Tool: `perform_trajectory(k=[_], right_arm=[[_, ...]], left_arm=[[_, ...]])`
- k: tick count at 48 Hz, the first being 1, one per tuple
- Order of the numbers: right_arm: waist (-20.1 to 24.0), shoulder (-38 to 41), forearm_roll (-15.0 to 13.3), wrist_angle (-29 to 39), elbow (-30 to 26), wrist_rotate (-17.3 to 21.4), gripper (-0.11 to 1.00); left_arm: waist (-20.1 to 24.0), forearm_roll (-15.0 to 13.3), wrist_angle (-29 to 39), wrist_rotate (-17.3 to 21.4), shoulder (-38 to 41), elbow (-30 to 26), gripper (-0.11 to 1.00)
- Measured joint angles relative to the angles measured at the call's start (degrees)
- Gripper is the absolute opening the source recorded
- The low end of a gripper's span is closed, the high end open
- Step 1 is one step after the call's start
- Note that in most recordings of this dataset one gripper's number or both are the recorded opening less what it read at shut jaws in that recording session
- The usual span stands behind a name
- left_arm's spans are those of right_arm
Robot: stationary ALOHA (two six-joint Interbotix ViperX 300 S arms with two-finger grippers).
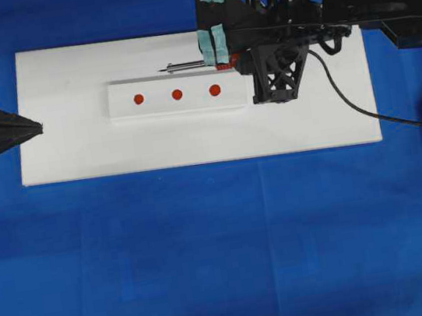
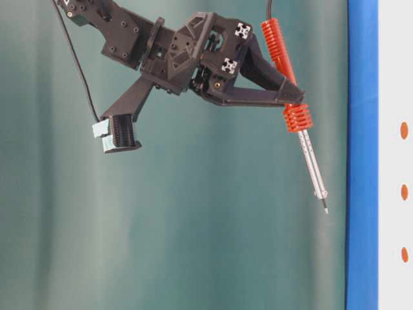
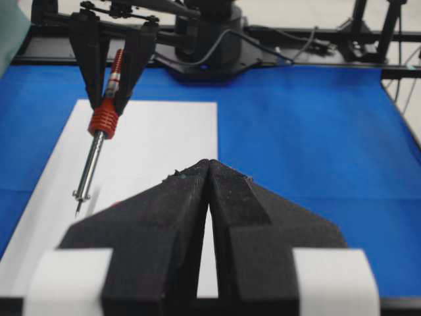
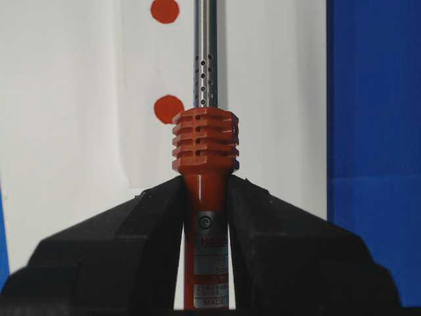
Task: Touch the tip of the soldering iron to the mark.
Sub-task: 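Carry the iron over the strip, tip pointing left toward the dots, then lower the iron tip onto the middle red dot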
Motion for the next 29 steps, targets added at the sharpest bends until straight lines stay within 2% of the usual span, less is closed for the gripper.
perform_trajectory(k=[17,29], right_arm=[[0.9,0.2,0.0,-1.6,-0.1,0.0,0.07],[1.8,4.0,0.5,-3.4,-0.8,0.1,0.07]], left_arm=[[0.0,0.0,0.0,0.0,0.0,0.0,0.00],[0.0,0.0,0.0,0.0,0.0,-0.1,0.00]])
